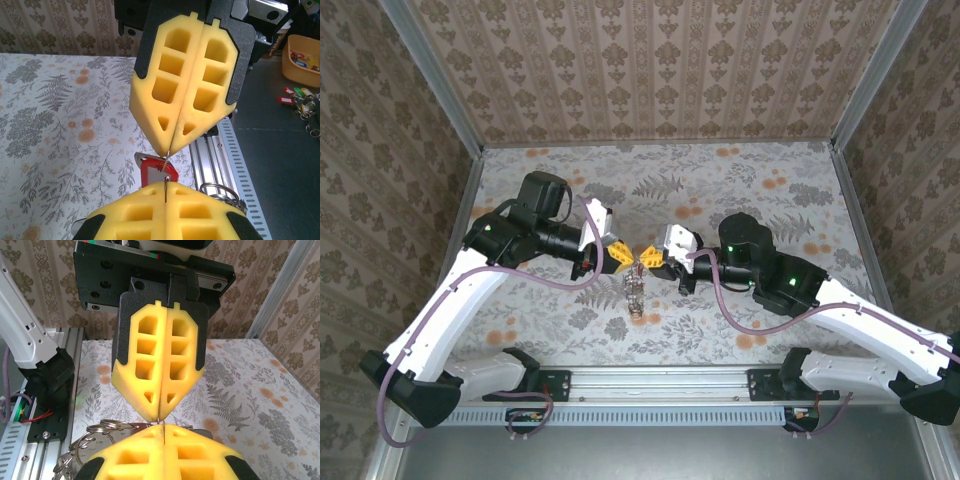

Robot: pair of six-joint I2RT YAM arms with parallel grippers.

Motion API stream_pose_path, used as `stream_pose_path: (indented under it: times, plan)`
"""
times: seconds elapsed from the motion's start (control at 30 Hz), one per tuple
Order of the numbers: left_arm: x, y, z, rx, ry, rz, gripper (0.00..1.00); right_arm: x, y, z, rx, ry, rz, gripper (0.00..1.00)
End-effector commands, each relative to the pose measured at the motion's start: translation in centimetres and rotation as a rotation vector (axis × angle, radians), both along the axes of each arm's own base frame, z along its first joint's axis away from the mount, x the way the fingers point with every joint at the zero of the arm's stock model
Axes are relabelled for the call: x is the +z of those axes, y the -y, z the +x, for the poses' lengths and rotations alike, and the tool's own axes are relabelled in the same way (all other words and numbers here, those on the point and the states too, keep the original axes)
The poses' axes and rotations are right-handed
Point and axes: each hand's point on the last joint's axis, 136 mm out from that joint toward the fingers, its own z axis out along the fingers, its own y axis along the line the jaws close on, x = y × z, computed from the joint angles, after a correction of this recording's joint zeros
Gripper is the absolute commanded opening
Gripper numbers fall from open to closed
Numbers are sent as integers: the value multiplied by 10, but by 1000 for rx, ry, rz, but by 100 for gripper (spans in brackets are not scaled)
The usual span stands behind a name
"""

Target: Put the keys on the keyring

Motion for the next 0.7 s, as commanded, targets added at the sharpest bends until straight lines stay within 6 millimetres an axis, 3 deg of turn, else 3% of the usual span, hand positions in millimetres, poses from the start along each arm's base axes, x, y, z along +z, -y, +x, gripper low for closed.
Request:
stream_pose_path:
  times: [0.0,0.37,0.67]
  plan:
    - [17,-2,-3,-16,56,-38,0,7,-1,-2,12,-15,22,0]
    - [17,-2,-1,-12,63,-34,0,6,-3,-7,41,-31,16,0]
    - [15,-2,-1,-14,62,-30,0,5,-4,1,3,-26,18,0]
